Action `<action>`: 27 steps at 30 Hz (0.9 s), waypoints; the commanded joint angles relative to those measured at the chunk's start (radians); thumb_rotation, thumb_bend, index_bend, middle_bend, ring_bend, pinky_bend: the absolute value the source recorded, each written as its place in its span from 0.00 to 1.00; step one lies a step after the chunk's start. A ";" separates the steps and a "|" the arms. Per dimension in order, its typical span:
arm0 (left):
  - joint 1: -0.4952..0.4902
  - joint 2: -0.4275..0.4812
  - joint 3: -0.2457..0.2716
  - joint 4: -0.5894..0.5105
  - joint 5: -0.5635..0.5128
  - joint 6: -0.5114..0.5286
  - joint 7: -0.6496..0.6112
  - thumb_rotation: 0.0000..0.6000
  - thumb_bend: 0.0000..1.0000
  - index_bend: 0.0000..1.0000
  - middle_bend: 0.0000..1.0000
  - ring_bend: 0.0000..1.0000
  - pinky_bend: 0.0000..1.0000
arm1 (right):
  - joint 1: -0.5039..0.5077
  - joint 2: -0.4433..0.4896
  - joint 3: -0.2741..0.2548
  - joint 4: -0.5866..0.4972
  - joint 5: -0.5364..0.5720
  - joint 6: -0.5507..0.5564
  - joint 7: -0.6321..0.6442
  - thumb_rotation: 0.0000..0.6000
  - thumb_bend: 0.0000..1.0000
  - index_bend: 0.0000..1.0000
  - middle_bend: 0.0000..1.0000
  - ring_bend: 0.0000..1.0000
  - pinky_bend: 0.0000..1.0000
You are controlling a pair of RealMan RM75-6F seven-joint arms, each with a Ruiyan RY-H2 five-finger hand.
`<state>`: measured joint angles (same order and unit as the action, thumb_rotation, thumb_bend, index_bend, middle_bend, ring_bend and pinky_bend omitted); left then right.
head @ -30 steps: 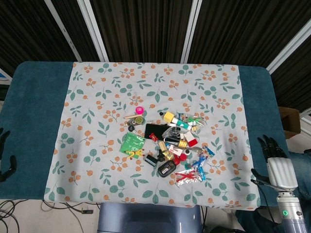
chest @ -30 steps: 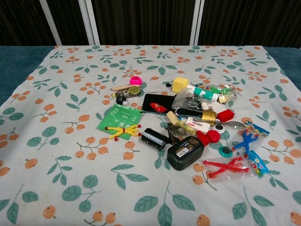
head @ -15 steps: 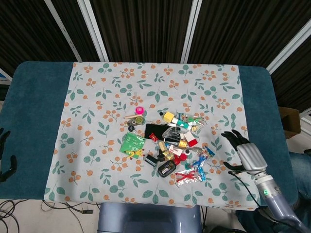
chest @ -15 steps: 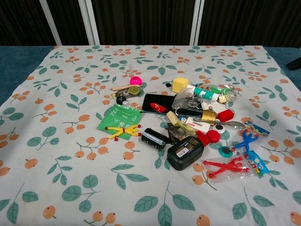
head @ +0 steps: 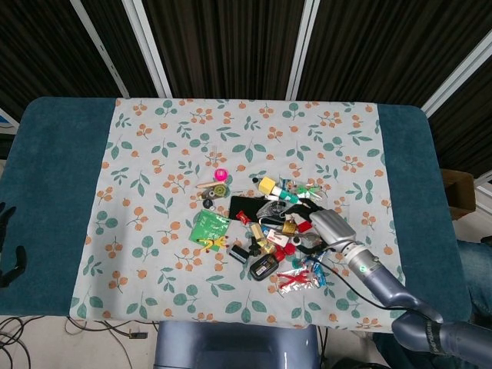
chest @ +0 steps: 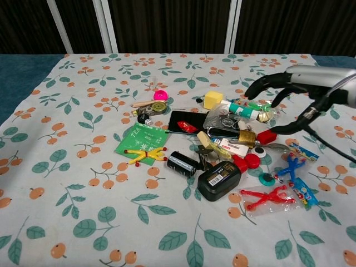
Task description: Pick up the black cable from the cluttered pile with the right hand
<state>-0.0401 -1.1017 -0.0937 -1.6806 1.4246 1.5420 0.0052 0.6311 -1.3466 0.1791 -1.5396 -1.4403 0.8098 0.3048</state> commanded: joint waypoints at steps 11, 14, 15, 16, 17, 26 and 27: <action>-0.001 0.005 -0.005 -0.006 -0.013 -0.004 -0.004 1.00 0.57 0.06 0.00 0.00 0.08 | 0.082 -0.141 -0.018 0.074 0.037 -0.069 0.003 1.00 0.32 0.28 0.28 0.06 0.23; -0.001 0.005 -0.008 -0.007 -0.018 -0.005 -0.005 1.00 0.57 0.06 0.00 0.00 0.08 | 0.085 -0.160 -0.023 0.093 0.033 -0.057 0.005 1.00 0.32 0.30 0.30 0.06 0.23; -0.001 0.006 -0.008 -0.007 -0.019 -0.005 -0.005 1.00 0.57 0.06 0.00 0.00 0.08 | 0.087 -0.164 -0.025 0.099 0.032 -0.054 0.003 1.00 0.32 0.30 0.30 0.06 0.23; -0.001 0.006 -0.008 -0.008 -0.020 -0.006 -0.005 1.00 0.57 0.06 0.00 0.00 0.08 | 0.088 -0.168 -0.028 0.104 0.031 -0.052 0.001 1.00 0.32 0.30 0.30 0.06 0.23; -0.001 0.006 -0.008 -0.008 -0.020 -0.006 -0.004 1.00 0.57 0.06 0.00 0.00 0.08 | 0.089 -0.171 -0.029 0.107 0.032 -0.052 0.000 1.00 0.32 0.31 0.30 0.06 0.23; -0.002 0.007 -0.010 -0.011 -0.023 -0.006 -0.001 1.00 0.57 0.06 0.00 0.00 0.08 | 0.090 -0.199 -0.046 0.141 0.030 -0.029 0.013 1.00 0.33 0.35 0.33 0.09 0.23; -0.002 0.007 -0.010 -0.011 -0.023 -0.006 -0.001 1.00 0.57 0.06 0.00 0.00 0.08 | 0.089 -0.201 -0.046 0.142 0.030 -0.028 0.014 1.00 0.34 0.36 0.34 0.09 0.23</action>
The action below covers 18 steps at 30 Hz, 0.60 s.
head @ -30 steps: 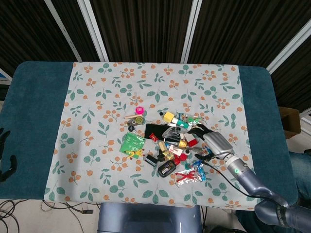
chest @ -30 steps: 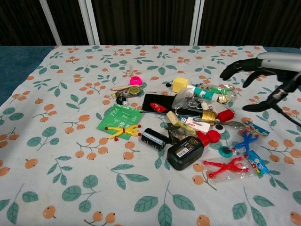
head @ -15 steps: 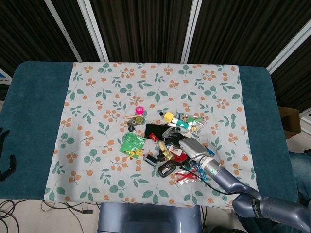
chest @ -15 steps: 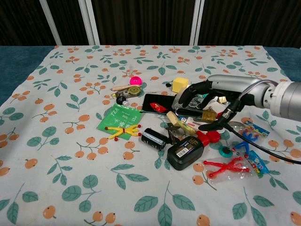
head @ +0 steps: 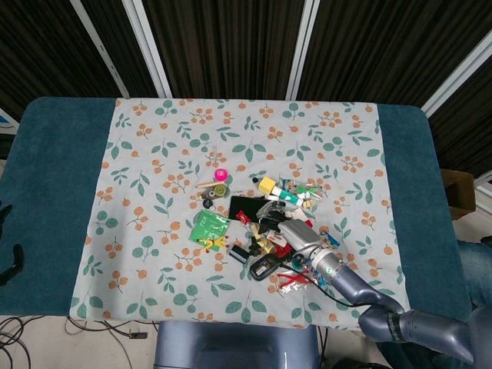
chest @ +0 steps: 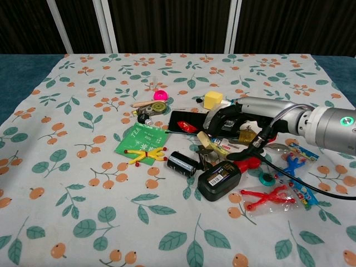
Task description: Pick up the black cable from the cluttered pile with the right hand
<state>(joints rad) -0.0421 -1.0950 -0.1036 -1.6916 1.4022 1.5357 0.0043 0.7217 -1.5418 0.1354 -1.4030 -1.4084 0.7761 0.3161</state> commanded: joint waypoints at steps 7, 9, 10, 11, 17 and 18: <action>0.002 0.001 0.000 0.000 0.000 0.003 -0.003 1.00 0.57 0.06 0.00 0.00 0.08 | -0.001 -0.034 -0.011 0.043 -0.009 0.025 0.019 1.00 0.35 0.38 0.36 0.10 0.23; 0.002 0.001 0.000 0.000 0.000 0.003 -0.003 1.00 0.57 0.06 0.00 0.00 0.08 | 0.000 -0.040 -0.013 0.053 -0.010 0.027 0.025 1.00 0.36 0.38 0.36 0.10 0.23; 0.002 0.001 0.000 0.000 0.000 0.002 -0.002 1.00 0.57 0.06 0.00 0.00 0.08 | 0.000 -0.043 -0.014 0.057 -0.010 0.029 0.028 1.00 0.36 0.38 0.36 0.10 0.23; 0.002 0.001 0.000 0.001 0.000 0.002 -0.002 1.00 0.57 0.06 0.00 0.00 0.08 | 0.000 -0.046 -0.014 0.060 -0.011 0.031 0.031 1.00 0.36 0.38 0.37 0.10 0.23; 0.002 0.000 0.000 0.000 -0.002 0.001 -0.001 1.00 0.57 0.06 0.00 0.00 0.08 | 0.003 -0.061 -0.019 0.081 -0.017 0.040 0.044 1.00 0.37 0.40 0.38 0.11 0.23; 0.002 0.001 0.000 0.001 -0.002 0.002 -0.001 1.00 0.57 0.06 0.00 0.00 0.08 | 0.004 -0.063 -0.021 0.085 -0.017 0.039 0.046 1.00 0.37 0.40 0.38 0.11 0.23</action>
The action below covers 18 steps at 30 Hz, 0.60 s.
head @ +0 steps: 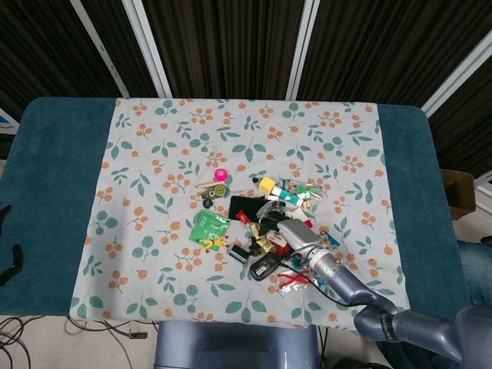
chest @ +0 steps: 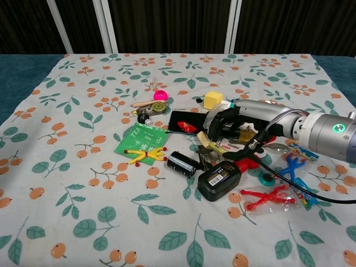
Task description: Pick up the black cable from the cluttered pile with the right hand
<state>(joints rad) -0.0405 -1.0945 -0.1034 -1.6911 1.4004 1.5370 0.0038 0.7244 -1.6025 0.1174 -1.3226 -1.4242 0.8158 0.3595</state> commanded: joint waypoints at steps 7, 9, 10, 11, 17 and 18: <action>0.001 0.000 0.001 0.000 0.001 0.000 0.000 1.00 0.57 0.06 0.00 0.00 0.08 | 0.005 -0.010 -0.013 0.017 -0.006 -0.002 0.013 1.00 0.39 0.44 0.41 0.13 0.23; 0.001 0.000 0.001 0.000 0.001 0.001 0.001 1.00 0.57 0.06 0.00 0.00 0.08 | 0.007 -0.012 -0.013 0.020 -0.004 -0.005 0.014 1.00 0.39 0.44 0.41 0.13 0.23; 0.001 0.000 0.001 0.000 0.001 0.001 0.001 1.00 0.57 0.06 0.00 0.00 0.08 | 0.008 -0.014 -0.013 0.022 -0.003 -0.006 0.015 1.00 0.40 0.45 0.42 0.13 0.23; 0.001 0.000 0.000 -0.001 0.000 0.001 0.000 1.00 0.57 0.06 0.00 0.00 0.08 | 0.009 -0.016 -0.013 0.024 -0.001 -0.008 0.016 1.00 0.40 0.46 0.43 0.14 0.23; 0.001 0.001 0.001 0.000 -0.001 0.000 -0.002 1.00 0.57 0.06 0.00 0.00 0.08 | 0.011 -0.022 -0.012 0.032 0.004 -0.006 0.013 1.00 0.48 0.55 0.51 0.21 0.23; 0.001 0.002 0.001 0.000 0.000 0.000 -0.002 1.00 0.57 0.06 0.00 0.00 0.08 | 0.011 -0.023 -0.012 0.033 0.005 -0.005 0.011 1.00 0.50 0.56 0.53 0.23 0.23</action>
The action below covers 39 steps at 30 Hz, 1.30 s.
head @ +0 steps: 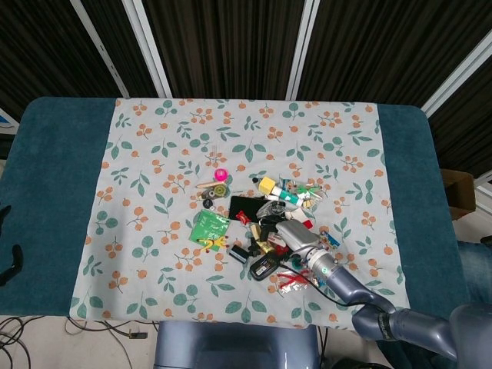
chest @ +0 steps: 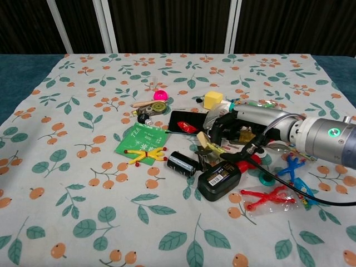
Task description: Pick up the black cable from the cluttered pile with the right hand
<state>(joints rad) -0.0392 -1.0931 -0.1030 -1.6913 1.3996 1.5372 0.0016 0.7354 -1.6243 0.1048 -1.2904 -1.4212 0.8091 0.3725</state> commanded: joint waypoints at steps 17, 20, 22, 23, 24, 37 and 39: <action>0.000 0.002 0.002 -0.004 0.000 -0.003 -0.004 1.00 0.57 0.07 0.00 0.00 0.08 | -0.014 0.071 0.051 -0.076 -0.012 0.096 0.043 1.00 0.54 0.65 0.59 0.28 0.23; 0.000 0.002 0.002 -0.004 0.001 -0.003 -0.005 1.00 0.57 0.07 0.00 0.00 0.08 | -0.022 0.128 0.077 -0.131 -0.011 0.127 0.063 1.00 0.54 0.65 0.59 0.28 0.23; 0.000 0.002 0.002 -0.005 0.002 -0.003 -0.005 1.00 0.57 0.07 0.00 0.00 0.08 | -0.029 0.169 0.094 -0.172 -0.009 0.144 0.090 1.00 0.54 0.65 0.59 0.28 0.23; 0.000 0.002 0.003 -0.005 0.002 -0.003 -0.004 1.00 0.57 0.07 0.00 0.00 0.08 | -0.033 0.191 0.104 -0.194 -0.008 0.152 0.113 1.00 0.54 0.65 0.59 0.28 0.23; 0.001 0.002 0.003 -0.005 0.002 -0.003 -0.004 1.00 0.57 0.07 0.00 0.00 0.08 | -0.040 0.217 0.116 -0.221 -0.006 0.165 0.148 1.00 0.54 0.65 0.59 0.28 0.23; 0.003 -0.001 0.006 -0.007 0.005 0.001 -0.001 1.00 0.57 0.07 0.00 0.00 0.08 | -0.151 0.532 0.168 -0.365 -0.155 0.356 0.793 1.00 0.54 0.65 0.59 0.28 0.23; 0.004 -0.002 0.007 -0.006 0.006 0.002 -0.002 1.00 0.57 0.07 0.00 0.00 0.08 | -0.163 0.559 0.159 -0.356 -0.177 0.381 0.853 1.00 0.54 0.65 0.59 0.28 0.23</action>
<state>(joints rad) -0.0353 -1.0949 -0.0965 -1.6976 1.4054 1.5387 0.0001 0.6144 -1.1520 0.2631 -1.6314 -1.5348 1.1174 1.0934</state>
